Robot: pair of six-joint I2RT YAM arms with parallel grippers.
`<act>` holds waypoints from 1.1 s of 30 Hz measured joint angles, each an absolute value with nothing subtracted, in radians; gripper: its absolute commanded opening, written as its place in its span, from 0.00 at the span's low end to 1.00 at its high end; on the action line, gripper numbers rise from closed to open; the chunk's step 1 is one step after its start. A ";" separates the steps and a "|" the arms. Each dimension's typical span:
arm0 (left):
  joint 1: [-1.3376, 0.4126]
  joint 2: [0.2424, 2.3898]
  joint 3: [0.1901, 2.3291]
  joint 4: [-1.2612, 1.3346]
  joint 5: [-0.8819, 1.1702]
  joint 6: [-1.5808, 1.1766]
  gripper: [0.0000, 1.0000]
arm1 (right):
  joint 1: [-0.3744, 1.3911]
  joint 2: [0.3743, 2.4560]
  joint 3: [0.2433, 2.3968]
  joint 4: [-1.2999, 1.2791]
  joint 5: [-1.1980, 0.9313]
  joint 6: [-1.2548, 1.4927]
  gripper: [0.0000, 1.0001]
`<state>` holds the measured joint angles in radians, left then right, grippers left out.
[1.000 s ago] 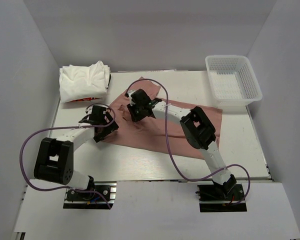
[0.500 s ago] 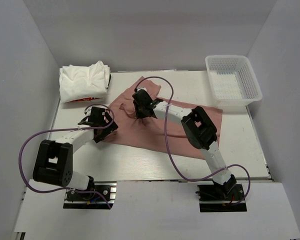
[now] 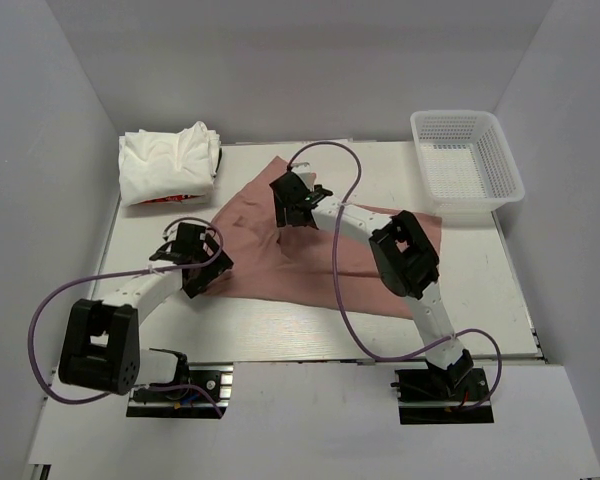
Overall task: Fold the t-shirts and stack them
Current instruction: Fold the flattened tshirt in 1/3 of the way
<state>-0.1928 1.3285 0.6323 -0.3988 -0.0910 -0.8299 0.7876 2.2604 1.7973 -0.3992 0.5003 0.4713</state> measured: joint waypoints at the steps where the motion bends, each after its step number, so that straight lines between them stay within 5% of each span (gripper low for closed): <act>1: -0.195 1.310 0.625 -0.423 -0.086 -0.833 1.00 | 0.787 2.254 1.797 -0.404 0.498 0.470 0.87; 6: -0.204 1.199 0.599 -0.622 -0.050 -0.841 1.00 | 0.788 2.155 1.750 -0.427 0.431 0.449 0.91; 12: -0.206 1.005 0.633 -0.764 -0.036 -0.834 1.00 | 0.784 1.718 1.337 -0.378 0.414 0.484 0.91; 17: -0.206 1.088 0.722 -0.699 -0.017 -0.807 1.00 | 0.723 1.443 1.095 -0.430 0.463 0.589 0.91; 25: -0.206 1.425 0.764 -0.548 0.038 -0.767 1.00 | 0.604 1.384 0.803 -0.520 0.403 0.678 0.91; 33: -0.205 1.453 0.762 -0.513 0.035 -0.764 1.00 | 0.534 1.486 0.797 -0.476 0.341 0.665 0.91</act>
